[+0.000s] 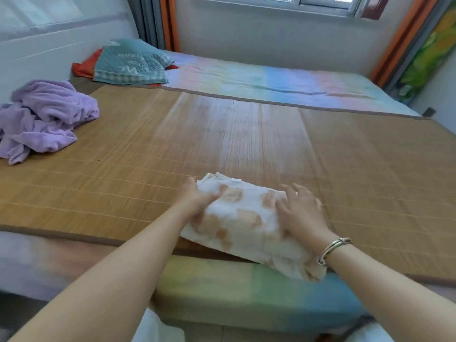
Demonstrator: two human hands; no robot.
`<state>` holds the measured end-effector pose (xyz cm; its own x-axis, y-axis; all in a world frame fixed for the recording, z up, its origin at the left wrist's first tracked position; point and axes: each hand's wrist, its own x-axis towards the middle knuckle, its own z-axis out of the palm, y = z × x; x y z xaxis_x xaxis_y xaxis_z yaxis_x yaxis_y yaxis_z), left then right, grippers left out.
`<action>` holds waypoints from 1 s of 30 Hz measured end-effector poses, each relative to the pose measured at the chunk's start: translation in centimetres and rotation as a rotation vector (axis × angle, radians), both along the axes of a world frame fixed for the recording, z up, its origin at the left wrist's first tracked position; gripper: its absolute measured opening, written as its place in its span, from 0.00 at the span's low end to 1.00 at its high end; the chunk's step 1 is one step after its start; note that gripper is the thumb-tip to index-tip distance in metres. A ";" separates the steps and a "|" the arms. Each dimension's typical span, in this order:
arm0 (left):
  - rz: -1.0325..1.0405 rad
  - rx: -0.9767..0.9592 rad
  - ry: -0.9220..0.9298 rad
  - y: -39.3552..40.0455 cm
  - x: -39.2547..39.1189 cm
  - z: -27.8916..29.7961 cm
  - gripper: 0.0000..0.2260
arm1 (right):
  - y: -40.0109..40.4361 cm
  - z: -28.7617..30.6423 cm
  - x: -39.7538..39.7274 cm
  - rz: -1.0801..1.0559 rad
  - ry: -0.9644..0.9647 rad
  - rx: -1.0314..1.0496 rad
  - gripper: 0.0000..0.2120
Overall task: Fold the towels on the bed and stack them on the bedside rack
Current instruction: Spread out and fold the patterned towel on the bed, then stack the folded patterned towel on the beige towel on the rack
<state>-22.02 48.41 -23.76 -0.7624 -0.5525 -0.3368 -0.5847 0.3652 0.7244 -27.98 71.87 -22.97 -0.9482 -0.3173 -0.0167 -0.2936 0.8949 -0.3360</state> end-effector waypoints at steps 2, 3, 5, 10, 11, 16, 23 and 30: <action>-0.001 -0.029 0.033 0.0 0.2 -1.4 0.34 | 2.4 -2.1 1.0 -0.001 -0.154 0.044 0.26; 0.012 -0.038 0.024 -0.1 0.4 -2.2 0.34 | 3.2 -3.0 1.5 0.008 -0.206 0.038 0.25; 0.070 -0.079 -0.014 0.1 1.0 -3.1 0.37 | 3.8 -4.0 2.1 0.012 -0.212 0.013 0.27; 0.128 0.025 -0.196 -0.3 1.7 -3.0 0.49 | 5.4 -4.4 2.6 -0.335 -0.229 -0.316 0.45; 0.116 0.077 -0.215 -0.7 1.8 -3.0 0.49 | 5.8 -4.6 2.9 -0.410 -0.266 -0.373 0.50; 0.102 0.510 -0.203 -1.9 3.2 -1.5 0.38 | 5.6 -4.1 3.8 -0.609 -0.658 -0.765 0.51; 0.154 0.639 0.097 -7.1 9.4 5.3 0.21 | -1.1 1.5 4.5 -0.313 -0.845 -0.893 0.42; 0.502 0.480 0.473 -21.2 25.9 17.7 0.20 | -22.2 11.8 9.2 0.222 -0.959 -0.813 0.38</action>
